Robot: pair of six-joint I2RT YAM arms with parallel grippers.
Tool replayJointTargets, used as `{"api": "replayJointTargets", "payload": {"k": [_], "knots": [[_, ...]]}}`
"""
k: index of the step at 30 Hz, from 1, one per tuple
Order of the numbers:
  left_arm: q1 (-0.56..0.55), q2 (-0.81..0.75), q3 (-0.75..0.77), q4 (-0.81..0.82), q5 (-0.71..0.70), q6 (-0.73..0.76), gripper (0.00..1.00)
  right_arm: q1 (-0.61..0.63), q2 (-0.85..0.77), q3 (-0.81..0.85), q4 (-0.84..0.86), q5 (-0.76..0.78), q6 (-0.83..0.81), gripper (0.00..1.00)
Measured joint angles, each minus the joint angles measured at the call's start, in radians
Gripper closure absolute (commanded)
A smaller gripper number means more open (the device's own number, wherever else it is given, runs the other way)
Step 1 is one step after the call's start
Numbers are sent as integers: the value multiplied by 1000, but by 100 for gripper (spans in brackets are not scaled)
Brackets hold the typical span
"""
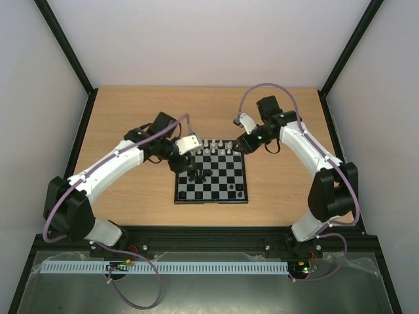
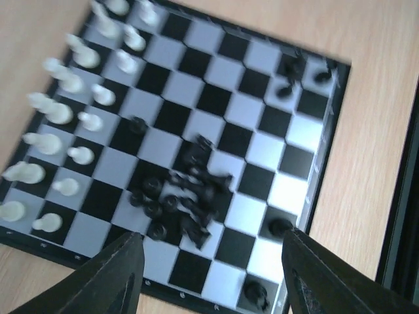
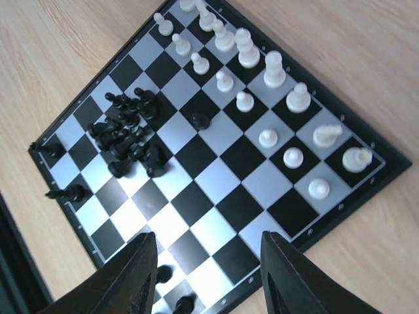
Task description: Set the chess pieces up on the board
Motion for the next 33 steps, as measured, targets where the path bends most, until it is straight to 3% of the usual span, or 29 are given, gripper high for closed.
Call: {"api": "replayJointTargets", "payload": {"k": [7,13,20,33], "knots": [[275,-27,-157,296,212,-447,33,146,123,79,3,100,-89,58],[452,-64,-305,423,260,-670,30,283,202,80,3,164,-126,58],[487,-156,-371,489,298,-739,29,341,299,80,27,242,-138,57],[519,-159,-375,537,338,-775,29,370,368,80,51,284,-157,61]]}}
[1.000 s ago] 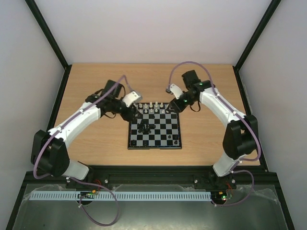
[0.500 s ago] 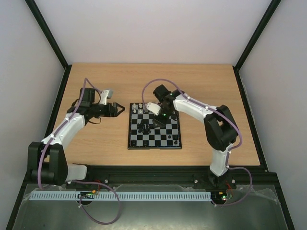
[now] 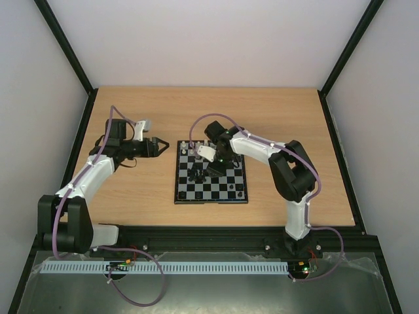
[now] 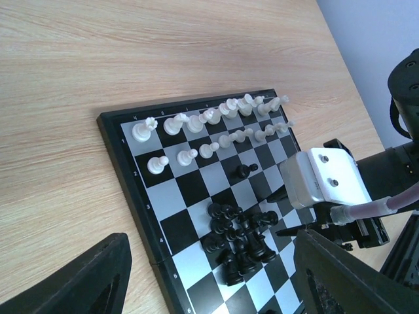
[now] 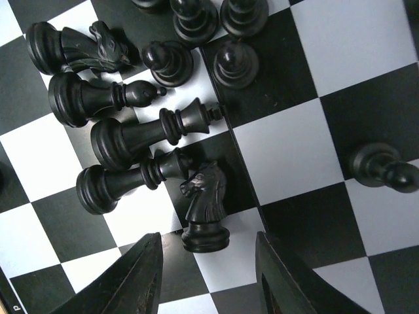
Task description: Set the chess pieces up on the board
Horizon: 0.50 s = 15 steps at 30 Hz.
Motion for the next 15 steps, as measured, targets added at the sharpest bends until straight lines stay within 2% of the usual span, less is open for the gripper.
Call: {"api": "replayJointTargets", "payload": {"k": [10,15], "knots": [[6,-4,-21,9,6,-5,29,1,20,0,2,1,-6,69],[6,-4,-22,11,7,-7,29,3,23,1,5,2,-6,68]]}}
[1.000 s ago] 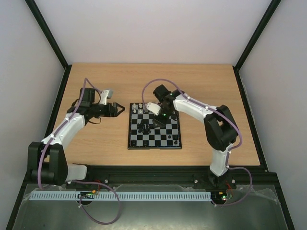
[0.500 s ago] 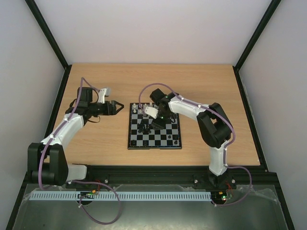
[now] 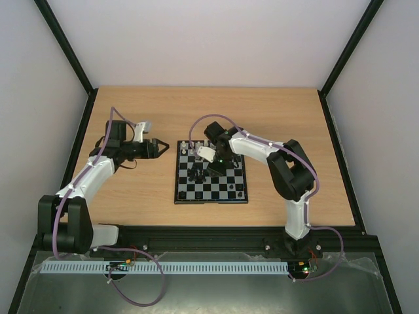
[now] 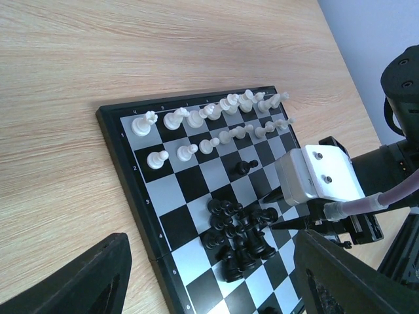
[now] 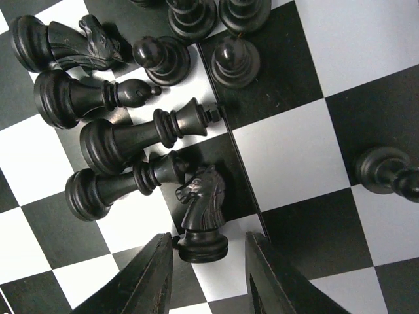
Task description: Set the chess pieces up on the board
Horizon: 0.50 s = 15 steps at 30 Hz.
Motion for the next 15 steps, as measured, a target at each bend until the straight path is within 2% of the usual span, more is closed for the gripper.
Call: {"api": "replayJointTargets", "payload": {"k": [5,9,15], "knots": [[0,0,0,3,0,-1,29,2,5,4,5,0,0,70],[0,0,-4,5,0,-1,29,3,13,15,13,0,0,79],[0,0,-5,5,0,-1,27,3,18,19,20,2,3,86]]}}
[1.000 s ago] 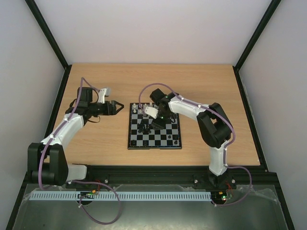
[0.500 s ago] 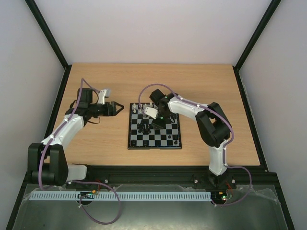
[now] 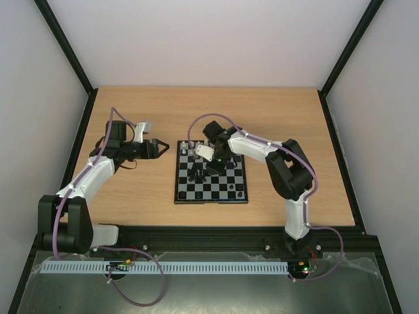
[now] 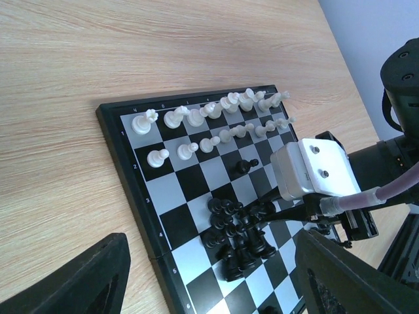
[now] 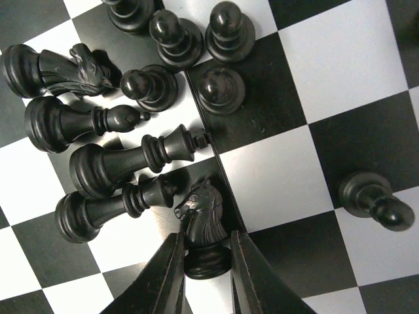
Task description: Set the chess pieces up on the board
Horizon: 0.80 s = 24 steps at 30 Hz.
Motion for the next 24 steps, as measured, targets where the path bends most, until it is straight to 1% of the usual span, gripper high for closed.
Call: {"api": "replayJointTargets", "payload": {"k": [5,9,13,16,18,22,24], "knots": [[0,1,0,0,6,-8,26,0,-29,-36,7,14,-3,86],[0,27,8,9,58,-30,27,0,-80,-66,-2,19,-2,87],[-1,115,42,39,159,-84,30,1,-151,-65,-4,9,10,86],[-16,194,85,56,230,-122,33,1,-179,-30,-11,-8,24,87],[-40,246,127,63,271,-141,35,1,-180,4,-13,-18,36,86],[-113,317,171,100,345,-187,36,1,-180,75,-15,-37,62,86],[-149,343,171,121,378,-215,41,1,-180,102,-14,-45,70,86]]}}
